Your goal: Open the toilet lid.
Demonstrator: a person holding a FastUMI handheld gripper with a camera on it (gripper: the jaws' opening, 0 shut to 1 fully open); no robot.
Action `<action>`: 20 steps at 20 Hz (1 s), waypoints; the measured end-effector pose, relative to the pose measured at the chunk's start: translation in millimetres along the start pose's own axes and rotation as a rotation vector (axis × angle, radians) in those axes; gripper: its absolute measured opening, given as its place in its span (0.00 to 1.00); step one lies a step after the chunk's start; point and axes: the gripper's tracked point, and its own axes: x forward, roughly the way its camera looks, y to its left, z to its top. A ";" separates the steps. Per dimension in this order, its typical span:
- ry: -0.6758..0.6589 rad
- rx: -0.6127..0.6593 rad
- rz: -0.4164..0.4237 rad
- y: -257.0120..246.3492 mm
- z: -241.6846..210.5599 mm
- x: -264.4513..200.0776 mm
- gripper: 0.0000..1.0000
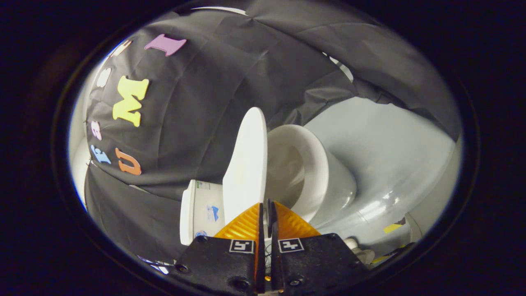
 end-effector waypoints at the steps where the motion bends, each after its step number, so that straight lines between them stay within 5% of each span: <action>1: -0.003 -0.009 -0.001 11.0 2.4 -1.4 0.09; 12: -0.036 -0.171 0.011 99.1 -4.0 -20.1 0.09; 20: -0.049 -0.343 -0.073 135.2 -14.1 -21.0 0.09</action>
